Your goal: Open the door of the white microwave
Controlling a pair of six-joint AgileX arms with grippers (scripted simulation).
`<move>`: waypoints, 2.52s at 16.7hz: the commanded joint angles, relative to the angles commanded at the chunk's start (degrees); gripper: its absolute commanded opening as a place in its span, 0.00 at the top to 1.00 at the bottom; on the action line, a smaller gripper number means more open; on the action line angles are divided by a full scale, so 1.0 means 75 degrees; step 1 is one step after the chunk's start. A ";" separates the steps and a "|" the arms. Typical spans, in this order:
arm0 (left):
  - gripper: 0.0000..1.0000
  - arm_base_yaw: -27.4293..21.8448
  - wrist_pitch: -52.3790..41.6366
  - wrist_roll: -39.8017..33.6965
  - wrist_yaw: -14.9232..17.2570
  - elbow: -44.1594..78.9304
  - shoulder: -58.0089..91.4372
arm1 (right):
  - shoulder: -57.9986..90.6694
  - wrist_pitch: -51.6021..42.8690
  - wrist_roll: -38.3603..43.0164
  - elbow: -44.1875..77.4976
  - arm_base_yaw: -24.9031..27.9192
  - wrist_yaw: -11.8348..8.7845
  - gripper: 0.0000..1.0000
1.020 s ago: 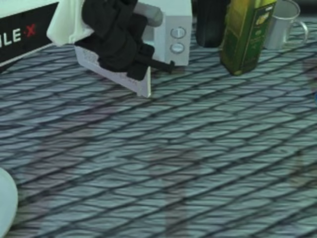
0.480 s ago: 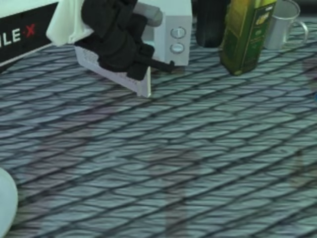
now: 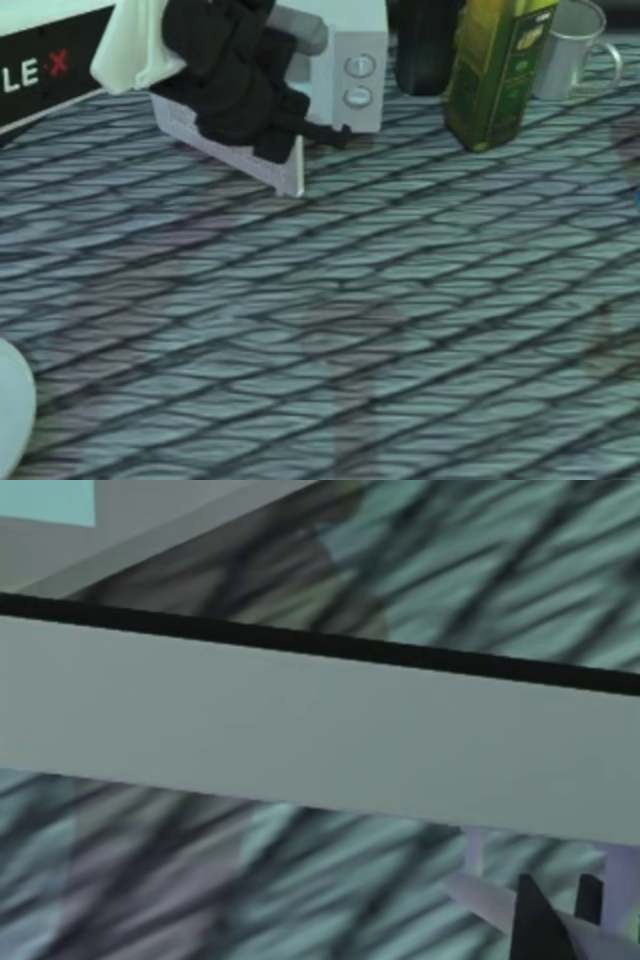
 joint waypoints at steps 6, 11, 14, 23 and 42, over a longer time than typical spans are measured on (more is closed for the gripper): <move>1.00 0.0281 0.0112 0.0775 0.0385 -0.0492 -0.0409 | 0.0000 0.0000 0.0000 0.0000 0.0000 0.0000 0.00; 1.00 0.0283 0.0113 0.0781 0.0388 -0.0496 -0.0412 | 0.0000 0.0000 0.0000 0.0000 0.0000 0.0000 0.00; 1.00 0.0283 0.0113 0.0781 0.0388 -0.0496 -0.0412 | 0.0000 0.0000 0.0000 0.0000 0.0000 0.0000 0.00; 1.00 0.0283 0.0113 0.0781 0.0388 -0.0496 -0.0412 | 0.0000 0.0000 0.0000 0.0000 0.0000 0.0000 0.00; 1.00 0.0600 0.0133 0.1692 0.0913 -0.0968 -0.0792 | 0.0000 0.0000 0.0000 0.0000 0.0000 0.0000 0.00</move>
